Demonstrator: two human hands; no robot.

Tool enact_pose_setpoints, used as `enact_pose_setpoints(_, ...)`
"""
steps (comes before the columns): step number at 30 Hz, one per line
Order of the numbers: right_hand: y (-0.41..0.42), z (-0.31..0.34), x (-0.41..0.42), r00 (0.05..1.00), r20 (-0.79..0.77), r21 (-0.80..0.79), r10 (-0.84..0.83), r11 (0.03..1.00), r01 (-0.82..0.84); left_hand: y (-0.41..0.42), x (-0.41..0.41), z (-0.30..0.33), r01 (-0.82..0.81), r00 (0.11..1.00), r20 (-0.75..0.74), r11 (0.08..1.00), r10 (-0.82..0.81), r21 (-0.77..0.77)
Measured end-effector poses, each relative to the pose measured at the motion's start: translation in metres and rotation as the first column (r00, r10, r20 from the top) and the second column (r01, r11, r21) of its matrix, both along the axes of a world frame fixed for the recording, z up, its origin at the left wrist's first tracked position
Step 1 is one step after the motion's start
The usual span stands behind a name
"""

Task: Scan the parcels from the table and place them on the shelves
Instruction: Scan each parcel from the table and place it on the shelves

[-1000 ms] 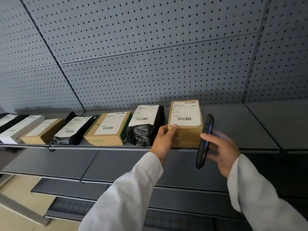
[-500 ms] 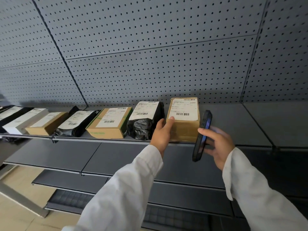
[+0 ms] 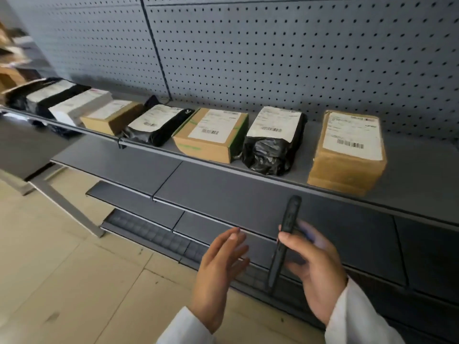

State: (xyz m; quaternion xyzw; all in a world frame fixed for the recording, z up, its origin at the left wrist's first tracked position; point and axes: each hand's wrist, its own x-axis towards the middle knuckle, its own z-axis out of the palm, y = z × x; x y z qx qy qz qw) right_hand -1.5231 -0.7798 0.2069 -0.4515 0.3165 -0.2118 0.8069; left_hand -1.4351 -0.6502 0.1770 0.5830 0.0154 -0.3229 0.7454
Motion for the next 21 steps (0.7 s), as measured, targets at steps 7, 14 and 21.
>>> enact_pose_setpoints(7,0.070,-0.005,0.103,0.975,-0.071,0.006,0.211,0.978,-0.211,0.078,0.088,0.009,-0.183,0.982,0.043,0.983,0.184,-0.018)
enact_pose_setpoints(14,0.149,0.000,0.228,0.933,-0.099,-0.005,0.347,0.937,-0.349,0.180,0.196,0.022,-0.371,0.922,0.099,0.927,0.375,-0.056)
enact_pose_setpoints(21,0.236,0.003,0.333,0.846,-0.130,-0.052,0.517,0.848,-0.527,0.282,0.284,0.023,-0.529,0.839,0.110,0.846,0.533,-0.062)
